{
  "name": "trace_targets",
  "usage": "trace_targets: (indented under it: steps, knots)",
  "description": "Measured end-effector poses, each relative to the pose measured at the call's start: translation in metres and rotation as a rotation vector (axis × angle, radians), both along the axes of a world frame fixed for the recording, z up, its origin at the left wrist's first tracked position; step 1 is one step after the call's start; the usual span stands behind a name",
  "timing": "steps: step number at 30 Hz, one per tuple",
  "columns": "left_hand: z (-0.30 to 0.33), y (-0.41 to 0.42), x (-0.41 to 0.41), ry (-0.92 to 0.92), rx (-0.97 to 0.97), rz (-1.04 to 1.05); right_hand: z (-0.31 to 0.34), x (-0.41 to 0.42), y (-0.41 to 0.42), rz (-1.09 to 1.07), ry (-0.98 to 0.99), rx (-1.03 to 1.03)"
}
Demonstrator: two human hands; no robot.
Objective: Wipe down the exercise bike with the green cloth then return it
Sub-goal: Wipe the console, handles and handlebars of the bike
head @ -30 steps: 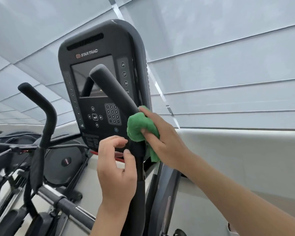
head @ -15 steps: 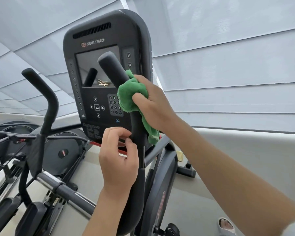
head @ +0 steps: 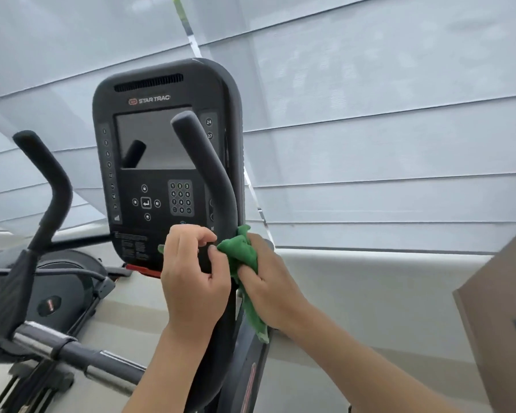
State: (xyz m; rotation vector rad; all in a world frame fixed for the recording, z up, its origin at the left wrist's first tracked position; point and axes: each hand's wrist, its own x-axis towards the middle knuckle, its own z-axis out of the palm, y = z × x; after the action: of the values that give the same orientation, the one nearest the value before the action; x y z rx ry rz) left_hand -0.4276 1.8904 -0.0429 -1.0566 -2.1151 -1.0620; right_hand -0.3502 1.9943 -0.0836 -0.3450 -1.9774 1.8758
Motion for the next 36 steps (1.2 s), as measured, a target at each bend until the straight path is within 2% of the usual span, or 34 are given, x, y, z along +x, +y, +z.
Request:
trace_targets:
  steps: [4,8,18,22,26,30,33,36]
  knots:
    - [-0.004,-0.012,0.005,-0.105,0.02,-0.013,0.011,0.007,0.006,-0.054,-0.046,0.138]
    - [-0.015,-0.025,0.008,-0.225,-0.061,0.047,0.045,0.011,0.015,-0.253,0.009,0.357]
    - [-0.022,-0.029,0.002,-0.3,-0.034,0.099,0.152,-0.049,0.017,-0.29,0.202,1.3]
    - [-0.025,-0.03,0.001,-0.243,-0.046,0.104,0.17,-0.093,0.02,-0.267,0.149,1.716]
    - [-0.027,-0.031,0.0,-0.244,-0.061,0.13,0.162,-0.111,0.021,-0.331,0.012,1.986]
    - [-0.031,-0.034,-0.002,-0.282,-0.099,0.172,0.132,-0.107,0.011,-0.338,-0.107,2.084]
    - [-0.034,-0.039,-0.002,-0.353,-0.192,0.219,0.11,-0.097,0.001,-0.164,-0.131,2.085]
    - [-0.03,-0.044,-0.001,-0.391,-0.223,0.242,0.092,-0.09,-0.007,-0.01,-0.218,1.976]
